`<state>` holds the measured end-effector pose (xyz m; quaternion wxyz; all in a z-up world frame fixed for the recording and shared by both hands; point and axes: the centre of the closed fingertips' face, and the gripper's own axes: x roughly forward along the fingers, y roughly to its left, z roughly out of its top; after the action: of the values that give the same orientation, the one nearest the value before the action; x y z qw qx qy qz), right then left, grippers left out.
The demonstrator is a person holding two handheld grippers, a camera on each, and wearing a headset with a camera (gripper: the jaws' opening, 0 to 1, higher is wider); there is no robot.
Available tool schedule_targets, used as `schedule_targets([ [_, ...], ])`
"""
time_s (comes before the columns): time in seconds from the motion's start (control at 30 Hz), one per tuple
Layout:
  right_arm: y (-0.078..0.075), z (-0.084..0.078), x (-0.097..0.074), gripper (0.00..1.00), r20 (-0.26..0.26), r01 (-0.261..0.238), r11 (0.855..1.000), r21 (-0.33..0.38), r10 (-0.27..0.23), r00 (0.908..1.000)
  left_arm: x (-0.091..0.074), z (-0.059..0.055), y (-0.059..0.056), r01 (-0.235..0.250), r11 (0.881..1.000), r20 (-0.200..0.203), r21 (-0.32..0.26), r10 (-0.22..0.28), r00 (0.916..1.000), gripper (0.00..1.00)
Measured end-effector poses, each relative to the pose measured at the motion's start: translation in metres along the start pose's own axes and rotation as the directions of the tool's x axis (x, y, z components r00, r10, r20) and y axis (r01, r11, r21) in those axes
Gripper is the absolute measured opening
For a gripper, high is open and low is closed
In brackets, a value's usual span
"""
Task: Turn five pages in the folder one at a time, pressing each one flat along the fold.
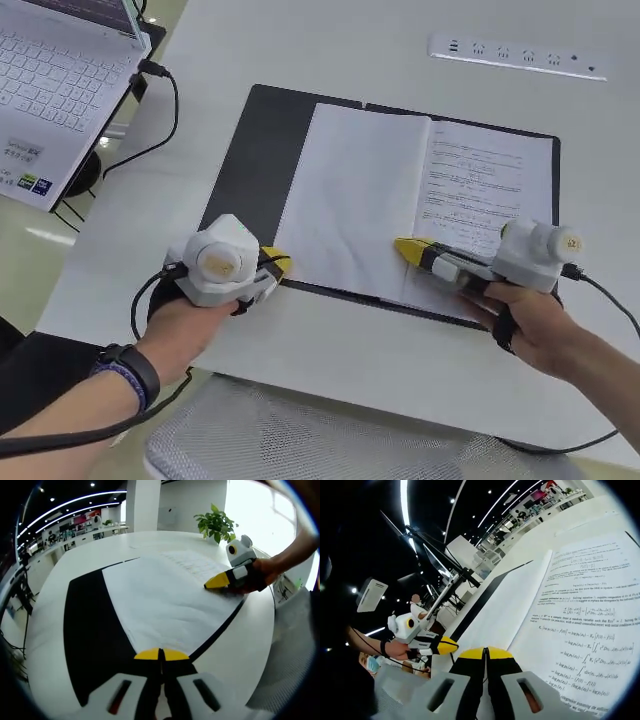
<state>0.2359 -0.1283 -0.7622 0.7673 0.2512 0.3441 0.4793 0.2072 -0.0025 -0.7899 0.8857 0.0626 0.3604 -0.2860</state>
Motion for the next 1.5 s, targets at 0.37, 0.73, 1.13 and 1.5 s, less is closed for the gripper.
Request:
schedule_targets([
  [0.37,0.016,-0.026,-0.007,0.00,-0.036,-0.029,0.999,0.021,0.030,0.9989,0.000,0.000,0.000,-0.005,1.000,0.005,-0.007,0.005,1.0000,0.00],
  [0.73,0.027,-0.039,-0.014,0.00,-0.027,-0.036,0.999,0.040,0.037,0.9989,0.000,0.000,-0.001,-0.002,1.000,0.003,-0.005,0.002,1.0000,0.00],
  [1.13,0.030,-0.044,-0.016,0.00,-0.048,-0.038,0.999,0.037,0.040,0.9981,0.000,0.000,0.000,-0.003,1.000,0.006,-0.015,0.003,1.0000,0.00],
  [1.5,0.029,-0.045,-0.016,0.00,-0.060,-0.033,0.999,0.033,0.035,0.9976,0.000,0.000,-0.001,-0.001,1.000,0.000,0.005,0.001,1.0000,0.00],
])
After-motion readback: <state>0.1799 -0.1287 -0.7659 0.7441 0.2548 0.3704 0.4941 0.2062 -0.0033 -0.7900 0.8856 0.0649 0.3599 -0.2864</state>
